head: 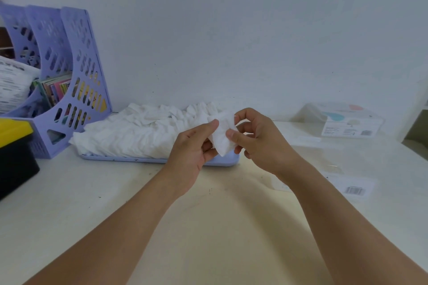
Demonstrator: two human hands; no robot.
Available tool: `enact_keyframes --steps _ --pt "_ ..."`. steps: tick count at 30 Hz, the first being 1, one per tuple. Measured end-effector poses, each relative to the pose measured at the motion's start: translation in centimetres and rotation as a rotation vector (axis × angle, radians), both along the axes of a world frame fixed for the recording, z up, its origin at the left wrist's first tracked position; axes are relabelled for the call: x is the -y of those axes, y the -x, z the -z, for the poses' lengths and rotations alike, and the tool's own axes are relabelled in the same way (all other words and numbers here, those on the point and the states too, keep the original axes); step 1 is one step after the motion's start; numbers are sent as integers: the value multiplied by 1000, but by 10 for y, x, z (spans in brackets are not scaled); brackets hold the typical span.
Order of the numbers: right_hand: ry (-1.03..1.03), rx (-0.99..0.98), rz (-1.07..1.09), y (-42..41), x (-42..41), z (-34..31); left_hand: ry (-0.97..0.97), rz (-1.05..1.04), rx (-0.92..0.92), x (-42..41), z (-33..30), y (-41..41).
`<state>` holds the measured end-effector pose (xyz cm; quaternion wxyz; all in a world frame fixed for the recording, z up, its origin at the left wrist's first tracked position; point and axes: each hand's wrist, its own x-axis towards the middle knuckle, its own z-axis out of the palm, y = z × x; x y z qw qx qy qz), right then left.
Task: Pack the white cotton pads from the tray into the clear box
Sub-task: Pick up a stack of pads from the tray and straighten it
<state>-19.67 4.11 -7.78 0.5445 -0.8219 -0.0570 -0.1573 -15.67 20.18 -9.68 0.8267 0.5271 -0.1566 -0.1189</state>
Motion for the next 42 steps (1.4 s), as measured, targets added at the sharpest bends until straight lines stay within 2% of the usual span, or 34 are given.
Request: enact_keyframes --steps 4,10,17,22,25,28,30,33,38,40,42 --pt "82 99 77 -1 -6 4 -5 -36 -38 -1 1 -1" --pt "485 341 143 4 -8 7 25 -18 -114 -2 0 1" --pt "617 353 112 5 -10 5 -28 -28 -119 0 2 -1" --pt "528 307 113 3 -11 6 -52 -21 -105 0 3 -1" --pt "326 241 94 1 -10 4 -75 -39 -76 -1 3 -3" --pt "143 95 98 1 -7 0 -113 -69 -26 0 3 -3" --pt "142 71 104 1 -6 1 -154 -93 11 2 4 -2" --pt "249 105 122 3 -7 0 -219 -113 59 3 7 -3" --pt "361 115 141 2 -6 0 -227 -70 111 2 1 4" --pt "280 108 147 4 -9 0 -222 -49 149 4 3 6" --pt "55 103 129 8 -16 -1 -162 -44 96 6 5 4"
